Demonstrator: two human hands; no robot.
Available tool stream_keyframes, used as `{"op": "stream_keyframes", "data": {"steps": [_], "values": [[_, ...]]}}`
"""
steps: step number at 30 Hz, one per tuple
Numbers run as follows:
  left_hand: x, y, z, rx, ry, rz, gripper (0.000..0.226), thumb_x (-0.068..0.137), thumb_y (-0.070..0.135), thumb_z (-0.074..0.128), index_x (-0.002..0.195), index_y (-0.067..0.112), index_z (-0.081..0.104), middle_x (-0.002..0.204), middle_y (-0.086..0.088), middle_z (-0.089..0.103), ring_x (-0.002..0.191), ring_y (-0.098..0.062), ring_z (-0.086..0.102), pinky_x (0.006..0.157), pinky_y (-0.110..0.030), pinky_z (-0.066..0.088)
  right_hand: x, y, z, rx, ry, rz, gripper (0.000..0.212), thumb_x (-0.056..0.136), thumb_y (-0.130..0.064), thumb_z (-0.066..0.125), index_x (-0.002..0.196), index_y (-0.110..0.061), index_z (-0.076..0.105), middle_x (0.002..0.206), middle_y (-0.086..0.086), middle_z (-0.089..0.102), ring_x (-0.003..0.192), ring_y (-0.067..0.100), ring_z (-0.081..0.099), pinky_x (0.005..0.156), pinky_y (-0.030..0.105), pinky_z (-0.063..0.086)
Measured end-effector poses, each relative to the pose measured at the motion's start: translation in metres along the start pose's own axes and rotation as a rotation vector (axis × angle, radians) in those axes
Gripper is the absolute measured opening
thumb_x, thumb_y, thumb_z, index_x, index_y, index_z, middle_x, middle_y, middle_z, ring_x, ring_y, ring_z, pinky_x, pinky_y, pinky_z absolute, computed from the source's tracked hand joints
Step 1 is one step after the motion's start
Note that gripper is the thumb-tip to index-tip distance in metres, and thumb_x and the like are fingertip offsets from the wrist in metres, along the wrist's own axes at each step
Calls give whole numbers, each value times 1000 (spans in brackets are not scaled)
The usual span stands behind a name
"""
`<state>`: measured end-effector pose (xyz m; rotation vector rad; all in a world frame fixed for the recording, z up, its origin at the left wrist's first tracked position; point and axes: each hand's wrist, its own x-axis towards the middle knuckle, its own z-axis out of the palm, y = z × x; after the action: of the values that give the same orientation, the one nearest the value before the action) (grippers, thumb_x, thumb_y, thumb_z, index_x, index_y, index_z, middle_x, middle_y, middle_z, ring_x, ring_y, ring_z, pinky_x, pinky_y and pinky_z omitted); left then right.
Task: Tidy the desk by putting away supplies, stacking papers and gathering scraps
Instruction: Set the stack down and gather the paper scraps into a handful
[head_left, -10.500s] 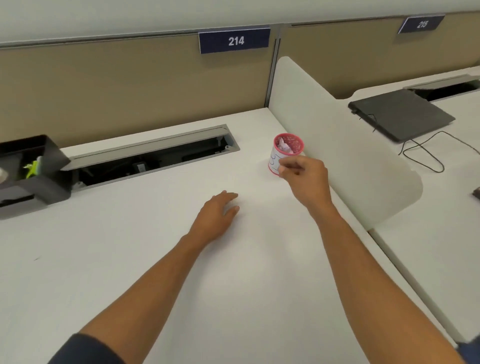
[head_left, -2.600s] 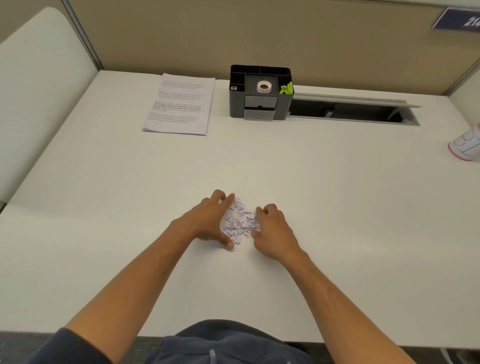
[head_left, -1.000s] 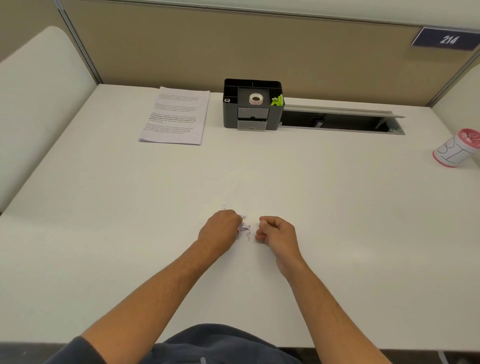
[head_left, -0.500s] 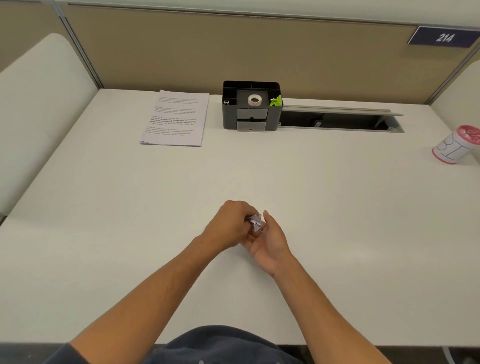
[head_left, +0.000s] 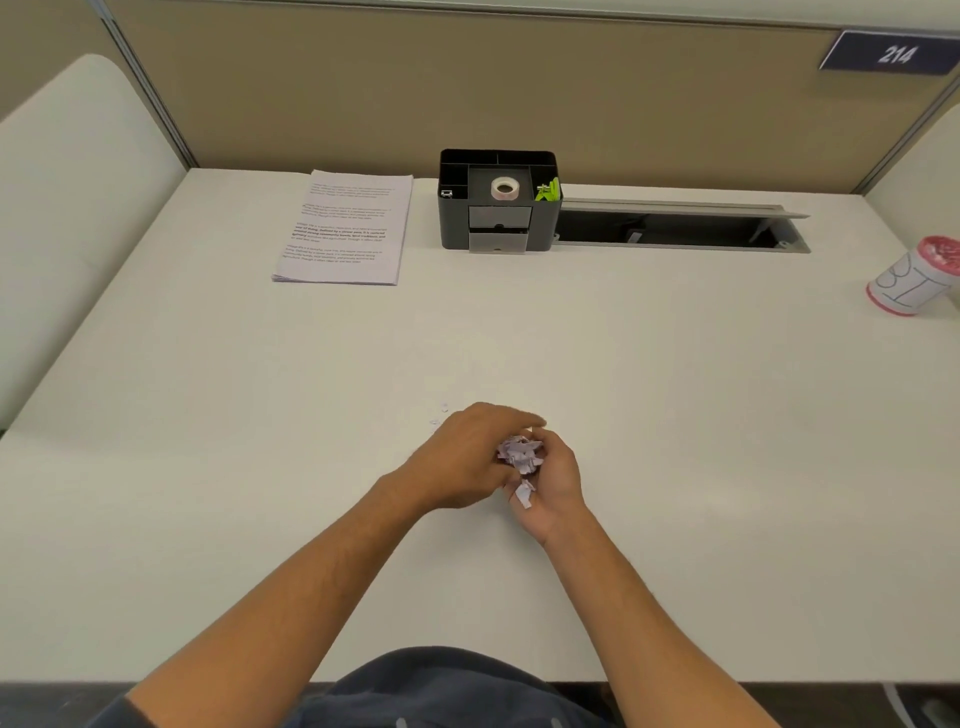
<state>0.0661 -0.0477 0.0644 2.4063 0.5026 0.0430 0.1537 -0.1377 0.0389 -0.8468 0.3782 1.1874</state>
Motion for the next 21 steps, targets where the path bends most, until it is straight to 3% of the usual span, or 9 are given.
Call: {"op": "stream_keyframes", "data": {"steps": [2, 5, 6, 8, 10, 12, 14, 18, 21], "values": [[-2, -7, -3, -123, 66, -13, 55, 88, 14, 63, 138, 31, 48, 138, 14, 51, 125, -3, 43, 104, -16, 32, 4, -1, -3, 52, -16, -2, 35, 99, -19, 39, 88, 1, 66, 75, 13, 69, 62, 23, 70, 55, 25, 57], [-5, -18, 0, -229, 252, -37, 49, 90, 10, 61, 135, 24, 51, 137, 11, 51, 121, 2, 44, 99, 0, 24, 8, -3, -7, 122, -3, -26, 36, 100, -19, 39, 97, 7, 64, 81, 18, 66, 65, 26, 68, 62, 33, 61], [-6, -23, 3, -245, 316, -64, 47, 90, 7, 60, 133, 21, 54, 136, 8, 52, 121, -1, 46, 99, 0, 24, 8, -3, -9, 142, 1, -34, 36, 100, -19, 39, 98, 7, 63, 81, 19, 66, 66, 27, 68, 62, 34, 61], [-10, -36, 11, -204, 402, -143, 41, 93, 10, 57, 133, 17, 55, 138, 3, 53, 128, -12, 47, 108, -13, 29, 8, -4, -12, 162, 14, -45, 35, 100, -18, 39, 98, 8, 63, 78, 19, 66, 67, 28, 67, 62, 36, 61], [-14, -52, 21, -89, 357, -241, 50, 94, 35, 57, 140, 16, 48, 148, 0, 44, 139, -18, 37, 116, -28, 26, 8, -5, -14, 172, 21, -55, 35, 100, -18, 39, 96, 8, 64, 77, 19, 67, 67, 28, 68, 62, 36, 62], [-17, -64, 28, 16, 260, -304, 82, 84, 67, 47, 148, 18, 34, 158, 0, 27, 148, -18, 17, 119, -31, 12, 9, -7, -16, 182, 28, -62, 35, 100, -17, 39, 95, 8, 63, 79, 19, 66, 66, 28, 69, 64, 37, 62], [-12, -72, 33, 76, 203, -303, 105, 72, 85, 35, 153, 19, 21, 163, -1, 12, 151, -17, 2, 120, -33, 0, 10, -9, -17, 193, 29, -70, 35, 100, -17, 39, 95, 8, 63, 79, 19, 66, 65, 27, 69, 66, 37, 62], [2, -76, 39, 205, 111, -215, 112, 70, 92, 20, 155, 19, 15, 164, 0, 2, 150, -15, -8, 120, -37, -11, 10, -10, -17, 192, 32, -80, 35, 100, -17, 39, 95, 8, 63, 76, 18, 67, 72, 28, 66, 63, 37, 62], [6, -70, 46, 233, 62, -88, 98, 79, 82, 31, 154, 21, 22, 163, 2, 7, 149, -10, -6, 119, -31, -13, 10, -12, -15, 209, 18, -84, 34, 100, -16, 38, 97, 8, 62, 81, 19, 64, 72, 28, 65, 63, 36, 62]]}}
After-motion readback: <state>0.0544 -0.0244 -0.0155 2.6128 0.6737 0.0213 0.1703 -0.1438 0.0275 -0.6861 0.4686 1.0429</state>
